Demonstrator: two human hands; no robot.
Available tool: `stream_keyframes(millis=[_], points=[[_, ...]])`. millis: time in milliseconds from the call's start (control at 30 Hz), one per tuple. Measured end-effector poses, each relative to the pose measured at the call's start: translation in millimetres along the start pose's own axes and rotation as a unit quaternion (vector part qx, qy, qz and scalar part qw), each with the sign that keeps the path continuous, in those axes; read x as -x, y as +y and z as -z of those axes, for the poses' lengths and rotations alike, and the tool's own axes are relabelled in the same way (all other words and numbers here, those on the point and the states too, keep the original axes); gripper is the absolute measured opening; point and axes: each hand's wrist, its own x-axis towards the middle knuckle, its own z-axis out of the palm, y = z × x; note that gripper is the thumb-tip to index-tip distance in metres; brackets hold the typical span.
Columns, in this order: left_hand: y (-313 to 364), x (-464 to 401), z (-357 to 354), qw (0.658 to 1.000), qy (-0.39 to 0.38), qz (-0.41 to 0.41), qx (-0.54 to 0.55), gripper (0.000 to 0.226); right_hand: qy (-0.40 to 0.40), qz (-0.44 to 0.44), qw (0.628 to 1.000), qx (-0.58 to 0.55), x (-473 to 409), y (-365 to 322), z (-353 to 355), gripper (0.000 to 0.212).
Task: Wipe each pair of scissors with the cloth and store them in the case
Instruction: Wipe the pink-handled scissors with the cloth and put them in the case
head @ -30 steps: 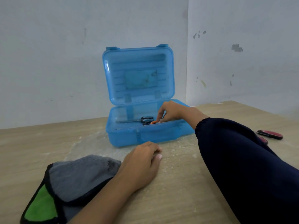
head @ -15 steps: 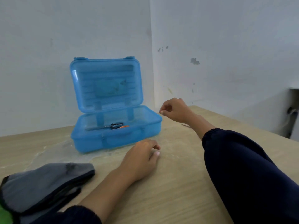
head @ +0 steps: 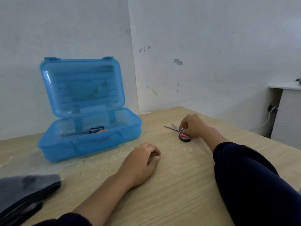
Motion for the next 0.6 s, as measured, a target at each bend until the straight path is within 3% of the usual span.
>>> stream_keyframes(millis=[167,300,467,600], points=[[0.2,1.7,1.7,1.000,0.016,0.003,0.001,0.017,0.006,-0.038,0.998,-0.048,6.0,-3.9,0.6,0.018],[-0.8,2.0,6.0,0.998,0.053,0.024,0.005,0.017,-0.041,-0.069,0.979,-0.186,21.7,-13.6,16.2,0.022],[4.3,5.6,15.6,0.982,0.139,0.093,0.082,0.021,-0.076,-0.016,0.942,-0.325,48.0,-48.3,24.2,0.024],[2.8,20.8,27.8,0.970,0.154,0.116,0.145,0.019,-0.070,0.017,0.913,-0.402,65.2,-86.5,22.0,0.021]])
